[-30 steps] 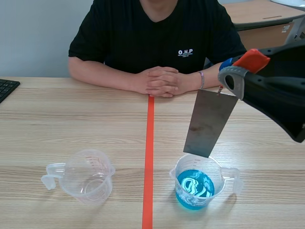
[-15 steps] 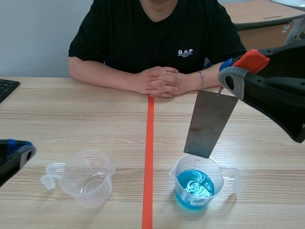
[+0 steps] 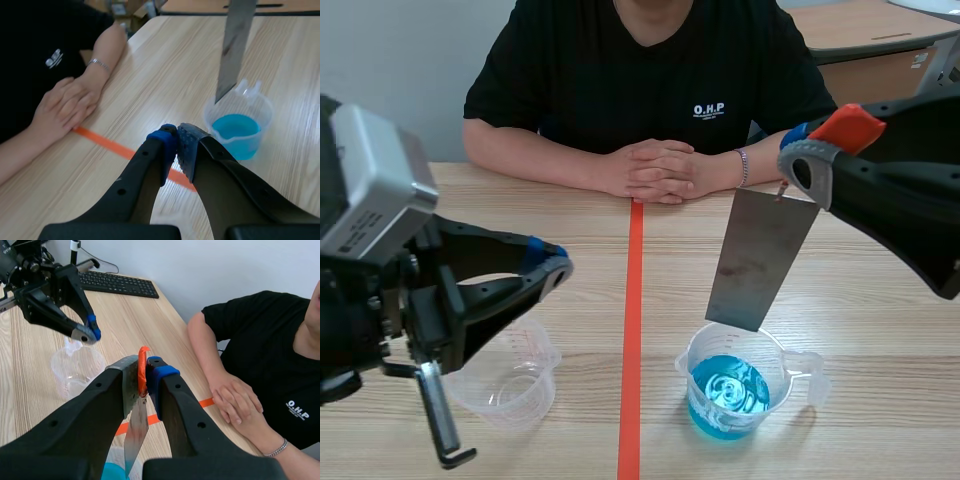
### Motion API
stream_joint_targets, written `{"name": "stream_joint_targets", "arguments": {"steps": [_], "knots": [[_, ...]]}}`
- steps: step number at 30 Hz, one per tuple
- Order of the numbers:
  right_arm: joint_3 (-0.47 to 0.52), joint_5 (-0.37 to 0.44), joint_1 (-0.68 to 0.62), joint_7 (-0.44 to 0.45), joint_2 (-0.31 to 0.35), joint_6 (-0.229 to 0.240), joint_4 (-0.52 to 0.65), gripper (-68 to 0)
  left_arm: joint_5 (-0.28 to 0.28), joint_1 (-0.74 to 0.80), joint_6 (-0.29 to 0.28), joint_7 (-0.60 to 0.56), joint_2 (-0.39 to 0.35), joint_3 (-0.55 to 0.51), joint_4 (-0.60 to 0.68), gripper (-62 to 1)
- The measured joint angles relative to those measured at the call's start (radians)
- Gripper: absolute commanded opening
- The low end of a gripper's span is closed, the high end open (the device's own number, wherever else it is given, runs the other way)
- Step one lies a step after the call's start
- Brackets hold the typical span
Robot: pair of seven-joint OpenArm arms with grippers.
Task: Do the redox reaction experiment.
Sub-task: 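Raise the plate and point at it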
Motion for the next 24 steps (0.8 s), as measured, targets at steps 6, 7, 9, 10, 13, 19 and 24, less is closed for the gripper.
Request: {"name": "stream_joint_targets", "arguments": {"steps": [6, 7, 9, 10, 13, 19, 24], "knots": [[0.000, 0.000, 0.000, 0.000, 0.000, 0.000, 0.000, -65.8, 0.030, -0.232, -0.013, 0.077, 0.102, 0.224, -0.094, -56.7], [0.000, 0.000, 0.000, 0.000, 0.000, 0.000, 0.000, -65.8, 0.030, -0.259, -0.020, 0.077, 0.119, 0.252, -0.113, -56.7], [0.000, 0.000, 0.000, 0.000, 0.000, 0.000, 0.000, -65.8, 0.038, -0.298, -0.020, 0.079, 0.152, 0.296, -0.143, -56.7], [0.000, 0.000, 0.000, 0.000, 0.000, 0.000, 0.000, -65.8, 0.039, -0.313, -0.020, 0.081, 0.168, 0.311, -0.156, -56.7], [0.000, 0.000, 0.000, 0.000, 0.000, 0.000, 0.000, -65.8, 0.045, -0.343, -0.019, 0.082, 0.211, 0.333, -0.190, -56.7], [0.000, 0.000, 0.000, 0.000, 0.000, 0.000, 0.000, -65.8, 0.053, -0.373, -0.019, 0.087, 0.282, 0.372, -0.254, -56.7], [0.000, 0.000, 0.000, 0.000, 0.000, 0.000, 0.000, -65.8, 0.101, -0.375, -0.021, 0.089, 0.324, 0.391, -0.283, -56.7]]}}
